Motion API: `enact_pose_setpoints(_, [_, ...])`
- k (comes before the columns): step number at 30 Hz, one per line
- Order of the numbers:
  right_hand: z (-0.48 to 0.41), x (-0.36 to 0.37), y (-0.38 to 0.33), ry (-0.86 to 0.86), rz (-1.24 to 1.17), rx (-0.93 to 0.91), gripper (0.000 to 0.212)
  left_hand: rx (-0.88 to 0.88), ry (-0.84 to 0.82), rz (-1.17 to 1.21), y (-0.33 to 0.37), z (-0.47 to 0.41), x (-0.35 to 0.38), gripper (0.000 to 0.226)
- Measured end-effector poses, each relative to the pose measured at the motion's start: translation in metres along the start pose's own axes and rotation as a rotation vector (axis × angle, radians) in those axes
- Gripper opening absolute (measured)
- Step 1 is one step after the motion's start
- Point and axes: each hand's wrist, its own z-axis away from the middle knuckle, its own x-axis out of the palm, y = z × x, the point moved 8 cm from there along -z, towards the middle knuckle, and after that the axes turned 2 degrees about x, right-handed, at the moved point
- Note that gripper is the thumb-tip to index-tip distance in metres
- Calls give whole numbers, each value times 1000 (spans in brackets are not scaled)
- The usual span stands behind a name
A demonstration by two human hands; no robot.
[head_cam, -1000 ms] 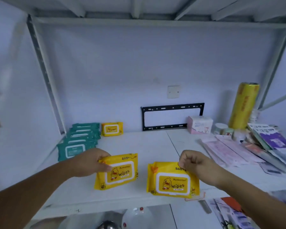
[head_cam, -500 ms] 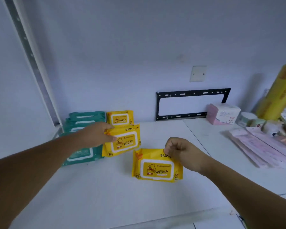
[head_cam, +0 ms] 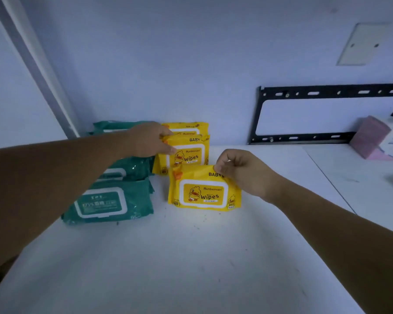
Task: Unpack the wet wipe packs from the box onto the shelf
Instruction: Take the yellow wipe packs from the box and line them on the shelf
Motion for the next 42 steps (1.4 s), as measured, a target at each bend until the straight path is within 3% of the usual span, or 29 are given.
enact_pose_setpoints(6, [-49, 6, 5, -36, 8, 7, 15, -12, 33, 11, -10, -38, -11, 41])
enact_pose_setpoints(15, [-99, 11, 7, -61, 0, 10, 13, 80, 47, -46, -23, -70, -9, 28])
enact_pose_setpoints(24, [-128, 17, 0, 51, -21, -11, 16, 160, 60, -531, -20, -82, -14, 35])
enact_pose_setpoints(33, [-134, 13, -10, 322, 286, -109, 17, 173, 133, -356, -29, -76, -30, 37])
enact_pose_setpoints(42, [-118, -10, -22, 222, 294, -118, 22, 205, 130, -112, -23, -47, -32, 24])
